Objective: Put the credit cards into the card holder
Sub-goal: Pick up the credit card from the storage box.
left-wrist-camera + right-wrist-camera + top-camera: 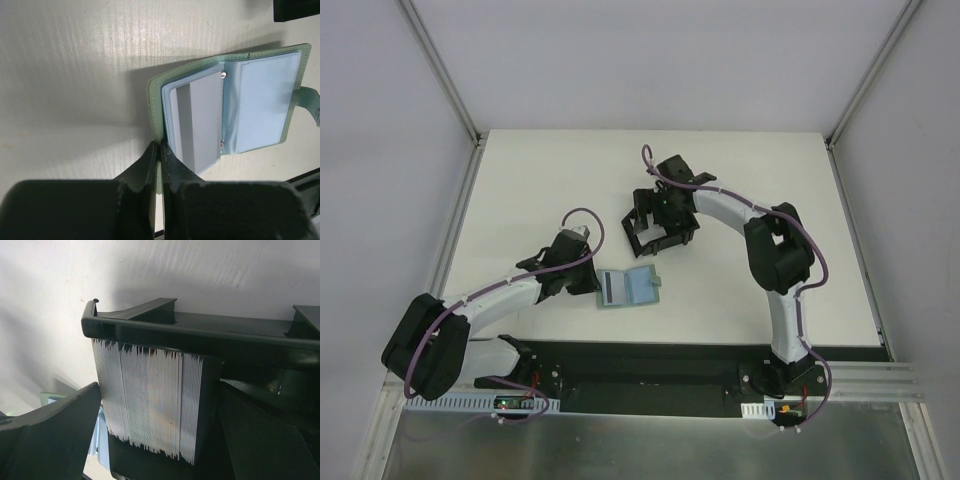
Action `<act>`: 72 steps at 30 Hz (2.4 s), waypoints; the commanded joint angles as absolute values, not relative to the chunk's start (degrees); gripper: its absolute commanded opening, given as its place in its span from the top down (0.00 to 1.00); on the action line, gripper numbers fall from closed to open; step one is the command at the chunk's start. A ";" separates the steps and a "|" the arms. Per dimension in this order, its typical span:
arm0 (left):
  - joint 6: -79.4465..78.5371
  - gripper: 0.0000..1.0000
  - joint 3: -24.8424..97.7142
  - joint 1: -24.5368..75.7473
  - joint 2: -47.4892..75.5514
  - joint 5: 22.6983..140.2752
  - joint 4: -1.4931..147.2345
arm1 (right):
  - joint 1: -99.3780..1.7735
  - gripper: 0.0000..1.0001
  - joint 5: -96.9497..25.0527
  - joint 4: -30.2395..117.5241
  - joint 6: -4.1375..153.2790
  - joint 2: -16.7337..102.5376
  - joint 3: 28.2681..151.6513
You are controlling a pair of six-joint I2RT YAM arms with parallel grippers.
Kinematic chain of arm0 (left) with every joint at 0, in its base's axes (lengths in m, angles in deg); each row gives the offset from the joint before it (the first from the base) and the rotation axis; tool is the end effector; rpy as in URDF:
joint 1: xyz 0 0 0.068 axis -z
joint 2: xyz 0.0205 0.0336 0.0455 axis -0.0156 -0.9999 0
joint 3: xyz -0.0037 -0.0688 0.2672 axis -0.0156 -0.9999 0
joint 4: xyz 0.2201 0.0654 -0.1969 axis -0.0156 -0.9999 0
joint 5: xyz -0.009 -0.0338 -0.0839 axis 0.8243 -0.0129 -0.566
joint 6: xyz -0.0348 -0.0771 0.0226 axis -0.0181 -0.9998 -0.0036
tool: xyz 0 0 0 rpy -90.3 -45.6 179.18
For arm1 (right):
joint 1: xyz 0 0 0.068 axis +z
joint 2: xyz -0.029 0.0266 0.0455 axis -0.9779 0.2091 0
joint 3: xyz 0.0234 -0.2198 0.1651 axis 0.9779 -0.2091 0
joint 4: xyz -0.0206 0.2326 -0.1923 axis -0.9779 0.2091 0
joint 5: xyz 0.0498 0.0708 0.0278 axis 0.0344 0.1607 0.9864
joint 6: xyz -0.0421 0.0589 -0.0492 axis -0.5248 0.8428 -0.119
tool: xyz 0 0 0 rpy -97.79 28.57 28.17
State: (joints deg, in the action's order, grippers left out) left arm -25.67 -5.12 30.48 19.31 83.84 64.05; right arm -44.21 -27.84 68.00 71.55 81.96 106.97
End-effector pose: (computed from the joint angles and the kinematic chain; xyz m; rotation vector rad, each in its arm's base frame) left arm 0.2472 -0.1601 0.1184 -0.0661 2.4824 -0.6650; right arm 0.4277 0.3107 0.1468 -0.7713 2.4231 0.6104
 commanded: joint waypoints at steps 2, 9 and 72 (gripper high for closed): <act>-24.65 1.00 -3.30 29.60 18.95 83.07 63.30 | -43.83 0.04 -26.36 68.98 71.54 80.39 107.49; -24.47 1.00 -2.69 29.52 18.60 82.54 63.30 | -43.92 0.07 -26.19 68.54 71.71 76.52 106.79; -24.03 1.00 -2.07 29.52 16.93 80.96 63.65 | -44.27 0.21 -22.32 69.50 72.50 75.20 105.91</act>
State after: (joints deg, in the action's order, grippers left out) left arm -25.47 -3.94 30.11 17.43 82.20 64.09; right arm -44.59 -24.41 70.23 71.72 79.20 106.70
